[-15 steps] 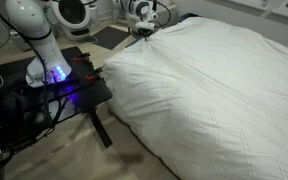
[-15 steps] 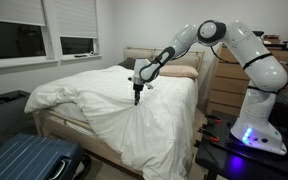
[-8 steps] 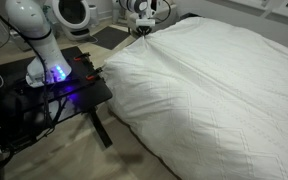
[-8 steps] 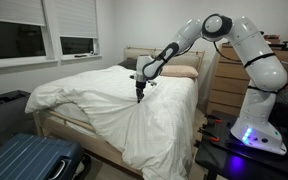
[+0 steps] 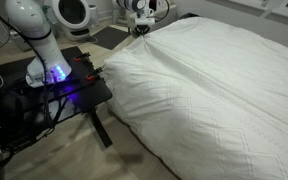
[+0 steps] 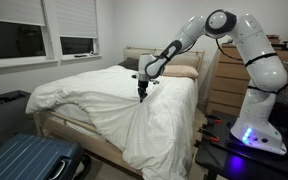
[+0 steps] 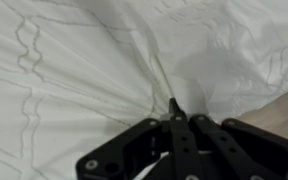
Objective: Straighten the beddings on the bottom right corner of the bed
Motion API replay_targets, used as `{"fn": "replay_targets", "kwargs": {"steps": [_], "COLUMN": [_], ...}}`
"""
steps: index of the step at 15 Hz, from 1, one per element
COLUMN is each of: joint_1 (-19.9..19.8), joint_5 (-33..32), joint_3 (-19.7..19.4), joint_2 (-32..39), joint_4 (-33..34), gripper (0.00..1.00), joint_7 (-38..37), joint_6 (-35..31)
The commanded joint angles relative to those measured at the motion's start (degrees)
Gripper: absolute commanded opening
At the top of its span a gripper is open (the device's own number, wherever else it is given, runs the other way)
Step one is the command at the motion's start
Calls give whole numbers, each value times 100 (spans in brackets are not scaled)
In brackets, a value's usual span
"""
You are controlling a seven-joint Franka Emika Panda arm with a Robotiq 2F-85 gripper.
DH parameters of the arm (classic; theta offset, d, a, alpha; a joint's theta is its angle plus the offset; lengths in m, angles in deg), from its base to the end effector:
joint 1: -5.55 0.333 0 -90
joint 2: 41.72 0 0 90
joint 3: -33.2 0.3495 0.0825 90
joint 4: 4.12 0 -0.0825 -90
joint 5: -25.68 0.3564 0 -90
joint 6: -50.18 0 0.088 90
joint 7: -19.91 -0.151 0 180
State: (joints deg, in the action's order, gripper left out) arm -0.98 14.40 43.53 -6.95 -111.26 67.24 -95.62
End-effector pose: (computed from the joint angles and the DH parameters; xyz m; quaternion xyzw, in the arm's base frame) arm 0.6503 0.0334 0.2043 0.8731 0.4857 0.0356 0.0227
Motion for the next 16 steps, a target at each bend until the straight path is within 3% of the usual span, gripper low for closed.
{"fn": "replay_targets", "kwargs": {"steps": [1, 5, 6, 8, 14, 16], "joint_1": [276, 539, 282, 360, 401, 524], "joint_5": [121, -143, -238, -284, -324, -353], "joint_3": [186, -39, -248, -308, -316, -160], "joint_2": [-706, -823, -171, -224, -184, -63], "joint_4": [-852, -913, -185, -208, -180, -165], "gripper": [1, 1, 3, 3, 1, 1], "joint_7": [50, -244, -2, -20, 26, 262], "joint_6": [538, 862, 232, 334, 301, 329]}}
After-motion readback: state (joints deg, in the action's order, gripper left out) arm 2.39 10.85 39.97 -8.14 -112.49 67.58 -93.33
